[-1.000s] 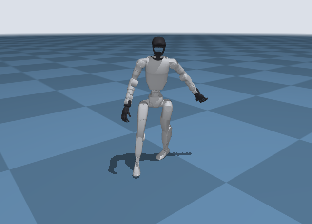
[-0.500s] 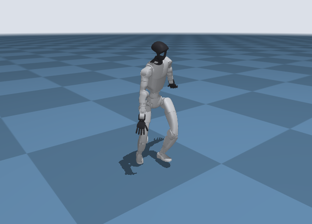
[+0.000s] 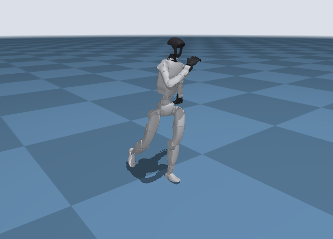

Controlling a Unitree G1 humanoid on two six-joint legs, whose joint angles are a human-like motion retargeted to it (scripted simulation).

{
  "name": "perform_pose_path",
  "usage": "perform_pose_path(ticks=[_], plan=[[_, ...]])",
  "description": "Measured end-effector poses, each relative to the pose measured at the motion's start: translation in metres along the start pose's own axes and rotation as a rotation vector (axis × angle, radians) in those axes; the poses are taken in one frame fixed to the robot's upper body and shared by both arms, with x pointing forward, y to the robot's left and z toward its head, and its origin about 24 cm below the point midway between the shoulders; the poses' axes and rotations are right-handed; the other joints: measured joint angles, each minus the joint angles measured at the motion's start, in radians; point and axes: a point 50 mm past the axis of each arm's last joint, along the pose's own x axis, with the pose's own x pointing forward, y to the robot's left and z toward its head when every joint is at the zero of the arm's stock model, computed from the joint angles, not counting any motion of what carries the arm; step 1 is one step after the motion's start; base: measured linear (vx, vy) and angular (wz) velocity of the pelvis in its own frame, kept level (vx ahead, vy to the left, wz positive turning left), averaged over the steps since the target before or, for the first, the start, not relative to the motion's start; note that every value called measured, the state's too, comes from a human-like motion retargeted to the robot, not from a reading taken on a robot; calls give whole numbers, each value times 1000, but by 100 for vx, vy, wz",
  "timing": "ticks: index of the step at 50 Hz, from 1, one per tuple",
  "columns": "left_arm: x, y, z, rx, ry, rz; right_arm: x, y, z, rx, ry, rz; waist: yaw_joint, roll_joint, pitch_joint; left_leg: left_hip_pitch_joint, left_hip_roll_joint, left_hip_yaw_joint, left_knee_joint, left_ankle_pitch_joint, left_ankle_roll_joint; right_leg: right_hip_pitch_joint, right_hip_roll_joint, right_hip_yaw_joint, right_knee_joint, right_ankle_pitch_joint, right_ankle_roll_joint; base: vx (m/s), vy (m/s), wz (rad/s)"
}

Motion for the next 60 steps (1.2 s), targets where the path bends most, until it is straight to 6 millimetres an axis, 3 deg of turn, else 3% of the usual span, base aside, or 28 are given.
perform_pose_path(ticks=[2, 4, 6, 8, 10, 13, 17, 18, 20, 23, 24, 26, 30, 33, 34, 36, 38, 39, 41, 43, 45, 46, 49, 51, 53, 55, 58, 60], plan=[[-24, 86, -58, 31, 229, 246, -46, 16, -26, 113, 275, -44, -58, 13, 34, 25, -35, -47, 79, -86, 19, -140, -24, 12, 172, -97, -30, 89, 14, 140], [-77, 165, -114, -3, 466, 505, -109, 40, -51, 145, 646, -77, -137, 40, 73, 73, -52, -86, 142, -155, 0, -254, -14, 45, 266, -175, -50, 89, 7, 129], [-152, 226, -163, -61, 705, 742, -188, 69, -64, 102, 1079, -63, -235, 66, 107, 131, -57, -122, 182, -201, -31, -361, 13, 83, 307, -210, -61, 88, 2, 116], [-239, 264, -202, -94, 936, 942, -277, 103, -51, 67, 1525, 31, -357, 91, 120, 190, -50, -164, 185, -215, -62, -468, 56, 122, 290, -201, -60, 89, -1, 113], [-327, 282, -224, -90, 1138, 1132, -360, 133, -5, 127, 1930, 177, -496, 123, 99, 245, -26, -215, 152, -193, -93, -559, 102, 137, 200, -162, -54, 93, -4, 125], [-453, 290, -215, -18, 1307, 1510, -446, 147, 107, 369, 2411, 319, -721, 221, 25, 303, 53, -305, 62, -60, -159, -609, 127, 48, -107, -45, -48, 104, -11, 171], [-583, 269, -144, 214, 1297, 2105, -480, 129, 275, 715, 2914, 328, -1004, 368, -53, 377, 170, -402, -48, 265, -284, -511, 152, -57, -587, 71, 5, 121, -29, 227], [-609, 258, -120, 299, 1295, 2234, -476, 125, 313, -807, -3017, -340, -1055, 388, -61, 399, 193, -403, -72, 348, -316, -485, 156, -65, -660, 93, 24, 123, -43, 188], [-651, 231, -69, 500, 1322, 2446, -456, 121, 383, -882, -2750, -323, -1117, 404, -79, 434, 221, -369, -102, 488, -365, -449, 153, -67, -754, 127, 58, 119, -44, 133], [-690, 189, 0, 762, 1451, 2648, -412, 123, 458, -970, -2383, -264, -1134, 383, -113, 461, 196, -268, -97, 621, -365, -447, 105, -79, -756, 75, 97, 108, -47, 56], [-697, 176, 20, -797, -1450, -2615, -397, 126, 476, -987, -2280, -235, -1130, 374, -119, 475, 202, -246, -91, 648, -365, -437, 106, -92, -756, 49, 92, 102, -67, 14], [-704, 157, 52, -806, -1344, -2553, -369, 128, 503, -987, -2121, -153, -1109, 362, -126, 517, 227, -224, -71, 688, -365, -399, 129, -118, -752, 7, 59, 99, -75, -17], [-708, 138, 67, -710, -1127, -2604, -364, 140, 505, -875, -2114, 20, -1064, 358, -44, 613, 262, -245, 47, 705, -308, -341, 189, -114, -595, 30, -94, 91, -63, -74], [-680, 170, 24, -580, -1260, -2739, -409, 162, 449, -769, -2321, 47, -1042, 357, 47, 471, 246, -264, 510, 388, -199, -407, 211, -93, -220, -108, -128, 84, -45, -100], [-660, 189, 1, 518, 1308, 2789, -430, 168, 416, -703, -2421, 45, -1033, 365, 71, 369, 241, -263, 710, 240, -161, -435, 219, -88, -119, -162, -109, 78, -36, -72], [-590, 237, -47, 377, 1194, 2549, -471, 175, 327, -536, -2671, 94, -991, 379, 90, 169, 232, -236, 1020, -19, -84, -466, 239, -71, -7, -238, -70, 80, -31, -88], [-469, 286, -84, 274, 955, 2171, -492, 174, 215, -377, -2984, 252, -905, 365, 61, 11, 203, -176, 1158, -199, -9, -440, 256, -24, -18, -269, -45, 88, -29, -140], [-393, 298, -94, 218, 825, 1938, -490, 173, 156, 332, 3055, -339, -839, 342, 37, -46, 177, -138, 1159, -252, 18, -404, 259, 12, -66, -265, -32, 96, -27, -182], [-235, 277, -100, 99, 600, 1423, -462, 169, 46, 277, 2678, -390, -673, 269, -27, -134, 115, -55, 1062, -294, 54, -308, 241, 100, -217, -213, 3, 104, -24, -205], [-110, 197, -99, -64, 462, 898, -409, 160, -40, 268, 2298, -289, -487, 161, -100, -193, 54, 38, 853, -254, 72, -207, 185, 188, -405, -96, 50, 113, -16, -193], [-41, 85, -105, -294, 408, 449, -339, 143, -101, 240, 1897, -90, -323, 45, -160, -213, 4, 134, 569, -164, 75, -120, 113, 256, -571, 76, 105, 121, -5, -151], [-27, 27, -109, -435, 383, 298, -294, 128, -122, 215, 1660, 11, -262, 7, -174, -190, -14, 164, 411, -112, 62, -67, 93, 280, -635, 197, 129, 128, 2, -130], [-28, -116, -108, -856, 330, 57, -136, 69, -127, 80, 910, 197, -135, -15, -160, -98, -12, 164, 64, -10, -22, 112, 114, 297, -756, 529, 169, 138, 2, -103], [-46, -179, -101, -1046, 307, -22, -41, 29, -82, 10, 434, 180, -89, 17, -129, -62, 28, 111, -42, 4, -93, 195, 178, 269, -756, 669, 169, 137, -4, -47], [-67, -231, -91, -1109, 302, -165, 23, 4, -21, 10, 39, 120, -53, 42, -101, -55, 43, 77, -92, -22, -130, 246, 208, 238, -756, 689, 169, 128, 13, -15], [-92, -276, -80, -1063, 310, -368, 57, -6, 36, 56, -267, 68, -23, 65, -73, -47, 39, 57, -105, -65, -136, 280, 213, 153, -756, 656, 169, 123, 27, 12], [-111, -308, -67, -931, 317, -610, 71, -12, 87, 115, -529, 42, -21, 149, 16, 44, 16, -27, -78, -39, -104, 411, 234, 7, -740, 607, 108, 120, 32, 57], [-118, -326, -39, -765, 232, -821, 68, 0, 91, -6, -590, 127, 33, 245, 2, 92, 113, -21, -39, 25, -78, 240, 213, -159, -209, 176, 15, 102, 19, -50]])
